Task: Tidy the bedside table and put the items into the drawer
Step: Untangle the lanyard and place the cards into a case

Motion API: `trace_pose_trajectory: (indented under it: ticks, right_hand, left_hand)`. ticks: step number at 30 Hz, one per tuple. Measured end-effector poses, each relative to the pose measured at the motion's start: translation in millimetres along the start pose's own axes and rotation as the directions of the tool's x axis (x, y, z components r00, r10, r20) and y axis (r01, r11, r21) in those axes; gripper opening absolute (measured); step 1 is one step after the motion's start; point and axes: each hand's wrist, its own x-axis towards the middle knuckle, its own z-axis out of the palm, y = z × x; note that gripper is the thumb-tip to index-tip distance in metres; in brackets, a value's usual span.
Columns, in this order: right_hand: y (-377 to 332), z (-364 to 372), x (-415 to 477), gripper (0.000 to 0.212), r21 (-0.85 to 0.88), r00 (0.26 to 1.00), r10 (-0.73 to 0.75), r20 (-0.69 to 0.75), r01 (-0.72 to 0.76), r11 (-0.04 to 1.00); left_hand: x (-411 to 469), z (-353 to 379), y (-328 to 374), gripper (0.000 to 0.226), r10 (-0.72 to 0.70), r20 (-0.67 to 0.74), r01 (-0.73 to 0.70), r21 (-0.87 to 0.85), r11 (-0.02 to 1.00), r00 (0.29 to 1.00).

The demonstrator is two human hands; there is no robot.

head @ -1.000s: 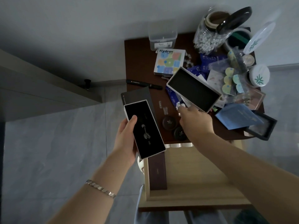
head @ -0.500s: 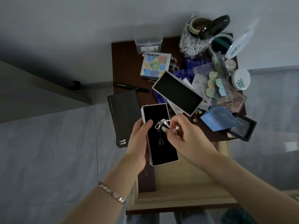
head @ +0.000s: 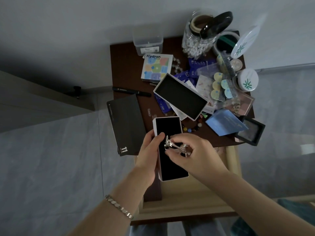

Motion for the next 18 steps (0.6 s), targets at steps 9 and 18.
trace_pose_trajectory:
  ticks: [9, 18]
  right_hand:
    - [5.8, -3.0, 5.0, 0.017, -0.086, 0.981, 0.067, -0.183, -0.084, 0.993]
    - [-5.0, 10.9, -2.4, 0.045, -0.23, 0.995, 0.094, -0.042, -0.101, 0.968]
  left_hand:
    - [-2.7, -0.2, -2.8, 0.022, -0.014, 0.014, 0.013, 0.031, 0.999, 1.0]
    - [-8.2, 3.8, -5.1, 0.024, -0.008, 0.026, 0.008, 0.011, 1.0, 1.0]
